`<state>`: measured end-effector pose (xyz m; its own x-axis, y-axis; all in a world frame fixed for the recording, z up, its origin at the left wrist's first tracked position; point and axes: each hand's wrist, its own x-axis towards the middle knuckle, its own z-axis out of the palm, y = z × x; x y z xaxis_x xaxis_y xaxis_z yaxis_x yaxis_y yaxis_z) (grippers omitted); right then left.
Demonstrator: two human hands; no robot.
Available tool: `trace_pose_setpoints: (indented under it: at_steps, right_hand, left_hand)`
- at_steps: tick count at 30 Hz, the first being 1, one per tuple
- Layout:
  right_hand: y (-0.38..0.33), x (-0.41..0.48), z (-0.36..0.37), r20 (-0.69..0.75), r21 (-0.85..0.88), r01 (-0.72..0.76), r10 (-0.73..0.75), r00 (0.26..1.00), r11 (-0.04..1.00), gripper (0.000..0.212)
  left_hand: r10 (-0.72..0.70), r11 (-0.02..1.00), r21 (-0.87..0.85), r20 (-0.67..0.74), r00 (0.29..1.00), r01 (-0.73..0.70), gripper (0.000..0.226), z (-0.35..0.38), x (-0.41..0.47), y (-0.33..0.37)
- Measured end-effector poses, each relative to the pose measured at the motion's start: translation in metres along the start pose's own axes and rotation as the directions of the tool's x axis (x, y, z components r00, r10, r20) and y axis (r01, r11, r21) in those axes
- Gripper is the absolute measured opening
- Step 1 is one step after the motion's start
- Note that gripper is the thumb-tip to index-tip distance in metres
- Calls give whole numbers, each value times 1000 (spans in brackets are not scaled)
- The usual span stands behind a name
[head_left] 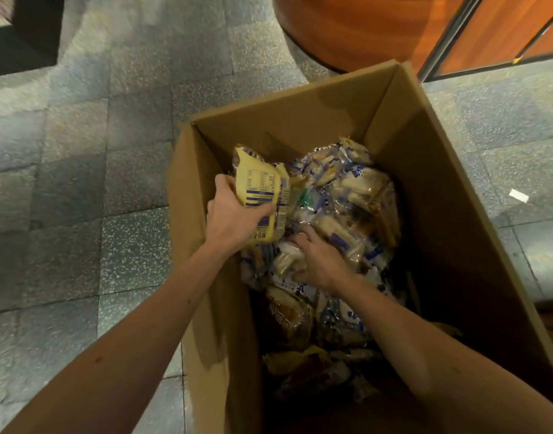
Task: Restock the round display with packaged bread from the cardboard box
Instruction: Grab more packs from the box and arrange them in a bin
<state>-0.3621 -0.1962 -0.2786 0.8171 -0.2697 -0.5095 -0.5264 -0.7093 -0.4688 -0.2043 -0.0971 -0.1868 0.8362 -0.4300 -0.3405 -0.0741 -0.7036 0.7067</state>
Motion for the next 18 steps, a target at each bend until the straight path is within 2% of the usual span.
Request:
trace_pose_setpoints:
  at_steps: [2, 4, 6, 9, 11, 13, 14, 16, 18]
  right_hand:
    - [2, 6, -1, 97, -195, 65, -47, 994, 979, 94]
    - [4, 9, -2, 143, -332, 102, -57, 988, 938, 86]
    - [4, 8, -7, 99, -375, 86, -52, 994, 923, 65]
    - [7, 1, -22, 22, -334, -64, 75, 997, 940, 48]
    - [14, -8, -31, 9, -208, -165, 171, 985, 964, 49]
    - [27, -19, -35, 28, 69, -271, 270, 962, 960, 51]
    - [34, -26, -38, 68, 249, -336, 329, 942, 909, 53]
    - [42, -48, -49, 183, 550, -465, 443, 878, 694, 63]
    - [46, -79, -64, 232, 723, -484, 485, 843, 494, 82]
  left_hand:
    - [15, 1000, -12, 11, 1000, -15, 67, -9, -2, 2]
    - [23, 999, -44, 27, 999, -22, 66, -14, -3, 5]
    - [35, 998, -54, 52, 998, -32, 64, -16, -3, 7]
    - [29, 999, -44, 98, 995, -25, 64, -18, -3, 9]
    - [12, 999, -42, 134, 991, -6, 65, -20, -4, 13]
    - [-6, 999, -48, 178, 984, 15, 67, -21, -6, 16]
    - [-19, 998, -63, 205, 979, 33, 67, -22, -7, 18]
    - [-47, 990, -113, 274, 961, 81, 68, -23, -11, 24]
    - [-79, 974, -166, 381, 921, 153, 65, -24, -18, 36]
